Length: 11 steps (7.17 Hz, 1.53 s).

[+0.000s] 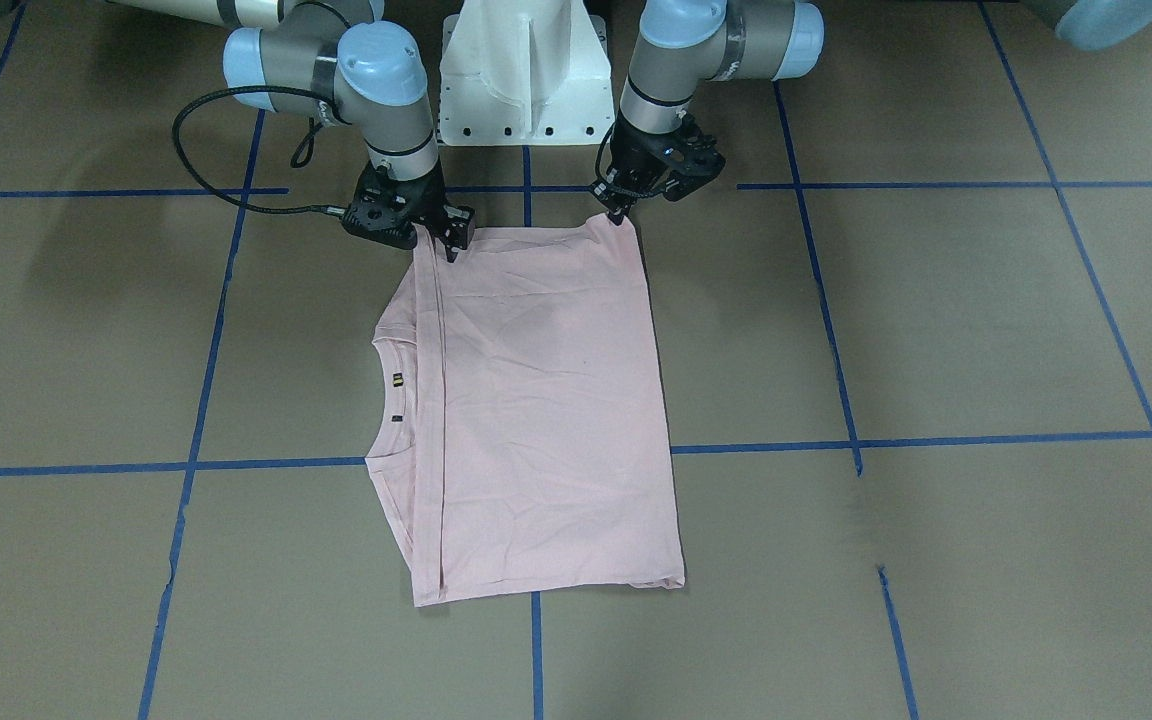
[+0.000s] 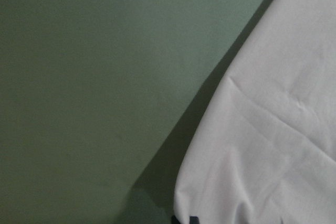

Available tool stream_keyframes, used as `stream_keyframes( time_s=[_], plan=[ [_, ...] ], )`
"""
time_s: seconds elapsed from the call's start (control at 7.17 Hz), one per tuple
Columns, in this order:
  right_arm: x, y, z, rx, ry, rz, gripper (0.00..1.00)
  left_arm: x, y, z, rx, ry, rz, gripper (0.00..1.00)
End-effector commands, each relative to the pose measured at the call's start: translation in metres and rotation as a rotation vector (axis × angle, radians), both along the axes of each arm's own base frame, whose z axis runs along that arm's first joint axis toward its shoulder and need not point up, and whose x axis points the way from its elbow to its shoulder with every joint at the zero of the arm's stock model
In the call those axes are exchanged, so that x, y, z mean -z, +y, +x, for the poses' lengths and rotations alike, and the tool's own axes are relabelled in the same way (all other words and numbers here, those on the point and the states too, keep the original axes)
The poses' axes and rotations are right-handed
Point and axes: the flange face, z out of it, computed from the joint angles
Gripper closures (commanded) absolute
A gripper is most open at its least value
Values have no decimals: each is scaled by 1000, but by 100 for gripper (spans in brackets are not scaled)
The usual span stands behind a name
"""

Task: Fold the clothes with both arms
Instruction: 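Grasp the two near corners of the shirt with both grippers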

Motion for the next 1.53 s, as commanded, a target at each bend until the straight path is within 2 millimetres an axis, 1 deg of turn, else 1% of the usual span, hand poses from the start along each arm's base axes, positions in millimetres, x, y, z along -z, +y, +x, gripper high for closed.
stream_keyframes(
  time_s=[0.0, 0.28, 0.56, 0.98, 1.12, 1.26, 1.39],
  plan=[
    [0, 0, -1, 4, 0, 1, 100, 0, 0, 0, 1, 0, 1, 100],
    [4, -2, 1, 1, -6, 3, 100, 1, 0, 0, 2, -1, 2, 100],
    [15, -4, 8, -14, -29, 6, 100, 3, 0, 0, 1, 4, 2, 100],
    [13, -4, 9, -15, -26, 5, 100, 3, 0, 0, 0, 4, 1, 100],
    [15, -4, 11, -11, -32, 2, 100, 6, 1, -2, -3, 11, 1, 100],
    [18, -2, 20, -11, -45, 7, 100, 13, 5, -10, -6, 28, 6, 100],
    [21, 5, 33, -5, -62, 10, 100, 25, 15, -17, -26, 52, 5, 100]
  ],
)
